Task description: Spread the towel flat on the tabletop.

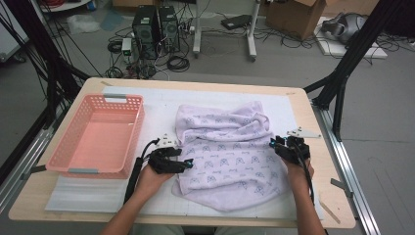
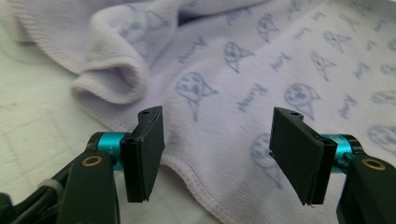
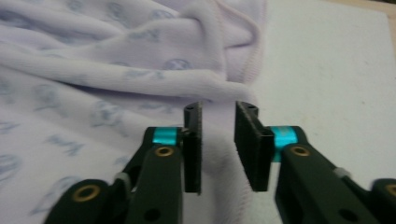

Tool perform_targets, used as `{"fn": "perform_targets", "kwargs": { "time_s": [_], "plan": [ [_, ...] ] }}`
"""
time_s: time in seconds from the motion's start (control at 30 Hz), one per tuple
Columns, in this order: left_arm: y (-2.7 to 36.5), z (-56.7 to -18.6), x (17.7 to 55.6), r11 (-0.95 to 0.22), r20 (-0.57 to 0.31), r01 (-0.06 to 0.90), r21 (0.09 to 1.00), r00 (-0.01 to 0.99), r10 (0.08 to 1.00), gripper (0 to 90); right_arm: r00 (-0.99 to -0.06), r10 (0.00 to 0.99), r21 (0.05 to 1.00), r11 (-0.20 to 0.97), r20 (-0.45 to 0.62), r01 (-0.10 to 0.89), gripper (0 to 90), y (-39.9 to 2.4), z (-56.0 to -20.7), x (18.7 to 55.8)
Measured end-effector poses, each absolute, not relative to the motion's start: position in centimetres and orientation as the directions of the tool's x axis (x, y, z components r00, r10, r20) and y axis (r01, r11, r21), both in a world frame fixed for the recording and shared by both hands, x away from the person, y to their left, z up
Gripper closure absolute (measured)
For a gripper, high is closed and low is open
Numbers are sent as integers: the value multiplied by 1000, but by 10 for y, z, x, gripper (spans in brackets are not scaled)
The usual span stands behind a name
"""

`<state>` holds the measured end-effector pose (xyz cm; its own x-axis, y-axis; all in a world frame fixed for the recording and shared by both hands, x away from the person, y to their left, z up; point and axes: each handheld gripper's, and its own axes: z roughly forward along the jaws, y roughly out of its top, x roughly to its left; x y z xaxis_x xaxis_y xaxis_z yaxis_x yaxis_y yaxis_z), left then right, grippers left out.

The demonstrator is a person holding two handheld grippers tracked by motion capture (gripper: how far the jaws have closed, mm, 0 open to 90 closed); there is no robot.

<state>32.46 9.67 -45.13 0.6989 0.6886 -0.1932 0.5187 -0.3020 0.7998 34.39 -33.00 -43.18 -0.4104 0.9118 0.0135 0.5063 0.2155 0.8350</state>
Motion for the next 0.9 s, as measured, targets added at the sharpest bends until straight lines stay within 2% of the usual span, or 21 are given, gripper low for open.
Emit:
{"fn": "perform_targets", "kwargs": {
  "time_s": [0.07,0.1,0.13,0.17,0.2,0.23,0.27,0.33,0.47,0.5,0.53,0.57,0.6,0.63,0.9],
  "plan": [
    [93,-451,321,-323,-196,517,793,718,668,406,-439,898,833,231,16,503,637,-329,-429,334],
    [90,-451,319,-349,-163,497,795,728,666,487,-449,893,833,238,14,499,616,-329,-428,329],
    [88,-451,317,-370,-127,481,795,728,674,606,-462,887,834,247,11,494,601,-329,-427,325],
    [87,-450,316,-382,-94,473,794,716,691,606,-462,887,834,247,11,494,601,-329,-427,325],
    [88,-450,317,-384,-88,472,794,713,695,733,-468,884,832,253,10,495,591,-329,-428,321],
    [89,-450,320,-370,-110,487,791,708,697,811,-476,879,826,256,16,502,572,-330,-429,319],
    [90,-450,321,-358,-125,497,790,703,700,842,-493,870,809,269,30,523,547,-331,-432,317],
    [95,-447,328,-284,-131,501,818,642,756,848,-517,855,783,294,41,548,538,-328,-440,318],
    [102,-444,338,-219,-164,505,835,608,777,848,-548,836,744,362,7,562,545,-321,-448,324],
    [103,-444,342,-212,-167,506,836,602,781,847,-557,831,745,371,0,554,619,-318,-447,328],
    [104,-443,345,-202,-159,497,844,592,790,847,-557,831,745,371,0,554,619,-318,-447,328],
    [106,-443,348,-190,-159,496,848,578,801,848,-589,807,742,413,-31,527,868,-313,-446,331],
    [107,-443,352,-186,-164,506,842,570,805,848,-589,807,742,413,-31,527,868,-313,-446,331],
    [108,-441,358,-173,-151,499,849,543,826,849,-594,800,747,442,-79,496,887,-307,-446,336],
    [109,-439,382,-156,-106,481,863,475,874,852,-499,859,815,366,-110,450,890,-294,-441,368]
  ]
}}
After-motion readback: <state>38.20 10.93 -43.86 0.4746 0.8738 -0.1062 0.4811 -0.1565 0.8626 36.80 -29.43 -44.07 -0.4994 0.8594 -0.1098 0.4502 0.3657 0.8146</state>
